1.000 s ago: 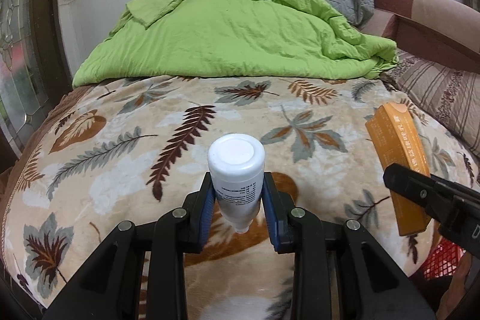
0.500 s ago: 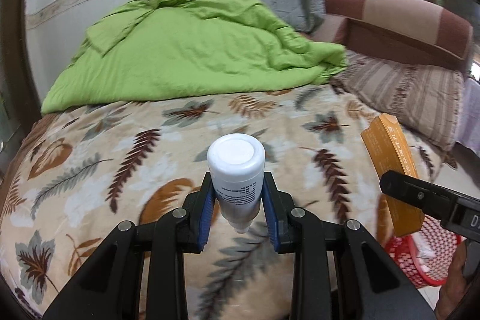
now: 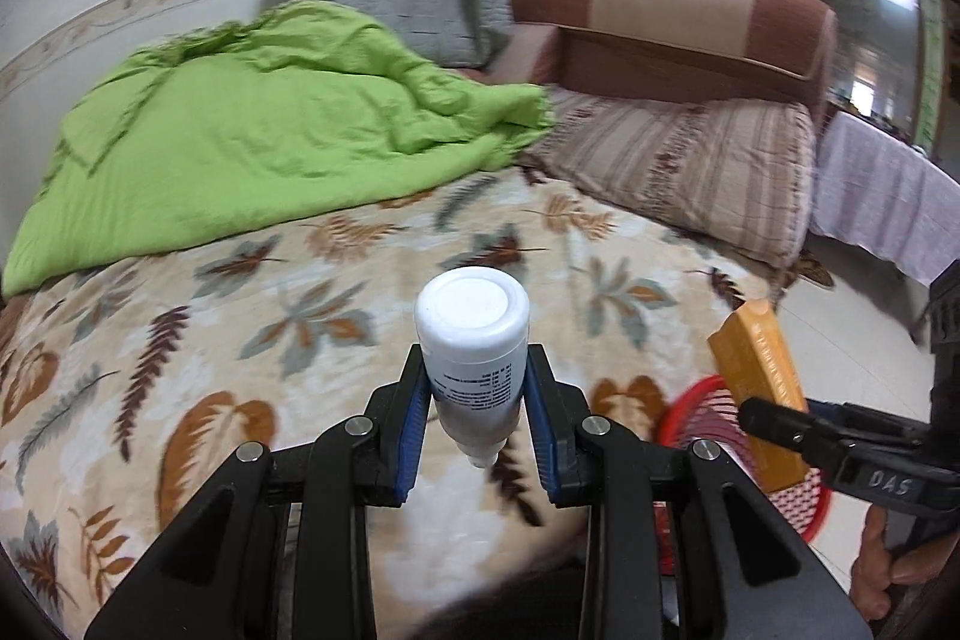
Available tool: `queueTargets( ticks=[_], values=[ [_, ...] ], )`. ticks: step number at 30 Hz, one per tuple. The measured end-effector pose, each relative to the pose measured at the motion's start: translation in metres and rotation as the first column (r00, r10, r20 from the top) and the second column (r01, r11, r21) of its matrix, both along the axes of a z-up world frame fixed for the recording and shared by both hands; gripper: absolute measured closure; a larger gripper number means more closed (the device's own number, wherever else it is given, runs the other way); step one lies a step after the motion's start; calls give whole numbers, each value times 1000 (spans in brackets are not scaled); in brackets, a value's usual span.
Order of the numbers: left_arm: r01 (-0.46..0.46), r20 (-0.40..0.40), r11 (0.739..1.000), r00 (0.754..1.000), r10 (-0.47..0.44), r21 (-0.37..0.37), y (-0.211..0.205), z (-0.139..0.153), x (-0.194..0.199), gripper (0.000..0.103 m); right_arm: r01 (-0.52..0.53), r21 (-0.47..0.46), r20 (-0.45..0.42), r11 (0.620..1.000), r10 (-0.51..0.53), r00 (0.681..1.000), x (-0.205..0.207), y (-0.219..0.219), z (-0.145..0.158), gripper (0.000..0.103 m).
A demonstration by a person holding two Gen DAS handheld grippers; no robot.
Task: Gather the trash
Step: 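Carry both held items over the red wastebasket and open both tools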
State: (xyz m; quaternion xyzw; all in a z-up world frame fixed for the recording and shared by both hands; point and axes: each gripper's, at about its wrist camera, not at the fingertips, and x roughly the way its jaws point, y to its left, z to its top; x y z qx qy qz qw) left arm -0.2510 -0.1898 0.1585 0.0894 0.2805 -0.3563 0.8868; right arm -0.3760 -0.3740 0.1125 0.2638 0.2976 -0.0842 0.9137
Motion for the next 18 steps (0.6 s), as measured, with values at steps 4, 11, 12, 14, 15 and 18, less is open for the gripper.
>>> queueTargets(
  ticks=[4, 11, 12, 14, 15, 18],
  values=[
    [71, -29, 997, 997, -71, 4, -30, 0, -14, 74, 50, 3, -5, 999, -50, 999, -20, -19, -2, 50],
    [166, -74, 986, 984, -164, 16, -72, -7, -36, 74, 109, 19, -8, 994, -109, 994, -45, -40, -3, 50],
    [179, -84, 984, 981, -177, 17, -78, -9, -39, 74, 115, 20, -9, 993, -114, 993, -47, -43, -3, 50],
    [199, -103, 980, 975, -196, 18, -85, -12, -44, 74, 127, 21, -14, 992, -127, 992, -54, -48, -5, 50],
    [208, -111, 978, 972, -205, 18, -88, -13, -45, 74, 134, 23, -15, 991, -134, 991, -58, -50, -6, 50],
    [242, -154, 970, 959, -239, 3, -99, -18, -48, 74, 157, 29, -21, 987, -156, 987, -67, -57, -8, 50]
  ],
)
